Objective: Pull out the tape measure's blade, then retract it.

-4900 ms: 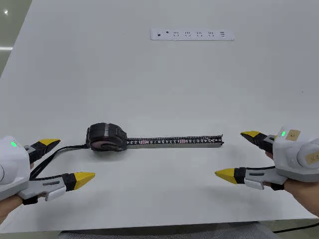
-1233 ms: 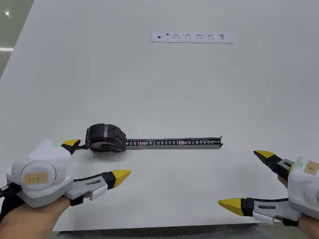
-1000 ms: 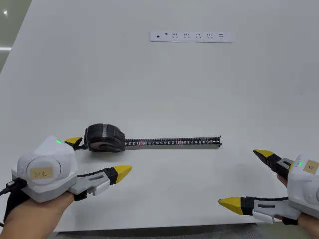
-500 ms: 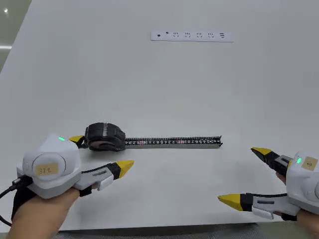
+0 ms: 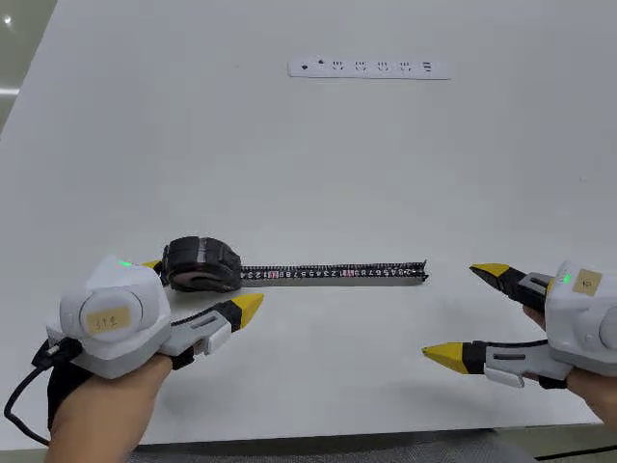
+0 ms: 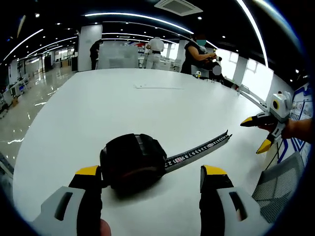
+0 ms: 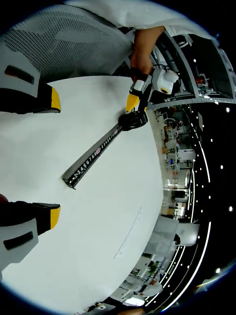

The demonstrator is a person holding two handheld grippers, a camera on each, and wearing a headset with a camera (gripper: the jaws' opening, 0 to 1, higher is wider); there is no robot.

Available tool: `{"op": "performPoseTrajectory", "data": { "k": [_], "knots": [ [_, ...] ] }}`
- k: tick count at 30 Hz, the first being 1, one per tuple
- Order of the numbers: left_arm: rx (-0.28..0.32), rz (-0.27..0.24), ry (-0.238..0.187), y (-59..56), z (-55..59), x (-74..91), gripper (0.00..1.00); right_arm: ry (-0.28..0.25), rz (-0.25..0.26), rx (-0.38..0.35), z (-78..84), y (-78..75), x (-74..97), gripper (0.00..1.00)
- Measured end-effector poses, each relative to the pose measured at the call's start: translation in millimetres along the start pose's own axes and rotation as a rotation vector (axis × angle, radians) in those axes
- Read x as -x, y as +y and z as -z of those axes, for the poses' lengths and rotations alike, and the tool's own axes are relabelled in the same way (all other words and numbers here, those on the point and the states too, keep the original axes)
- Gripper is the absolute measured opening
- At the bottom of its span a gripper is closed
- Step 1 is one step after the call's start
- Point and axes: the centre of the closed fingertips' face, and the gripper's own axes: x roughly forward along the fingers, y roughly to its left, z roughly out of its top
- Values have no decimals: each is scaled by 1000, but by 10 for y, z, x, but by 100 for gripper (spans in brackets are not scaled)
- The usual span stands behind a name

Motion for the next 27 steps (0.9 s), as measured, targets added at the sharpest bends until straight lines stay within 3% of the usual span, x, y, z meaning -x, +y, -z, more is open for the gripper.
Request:
{"op": "performPoseTrajectory", "data": {
  "k": [4, 8, 11, 18, 20, 27],
  "knots": [
    [29, -24, -6, 17, -26, -13, 77, 28, -15, 47, 4, -64, -53, 64],
    [22, -58, -4, 22, -25, -40, 76, 48, -34, 105, -20, -124, -107, 54],
    [29, -81, 3, 55, -22, -59, 74, 51, -51, 95, -49, -155, -135, 51],
    [75, -108, -1, 91, -51, -91, 72, 94, -84, 157, -51, -237, -222, 43],
    [80, -119, -2, 106, -52, -106, 71, 96, -93, 196, -64, -265, -247, 36],
    [81, -155, 3, 164, -52, -137, 66, 132, -122, 217, -28, -344, -347, 33]
  ]
}}
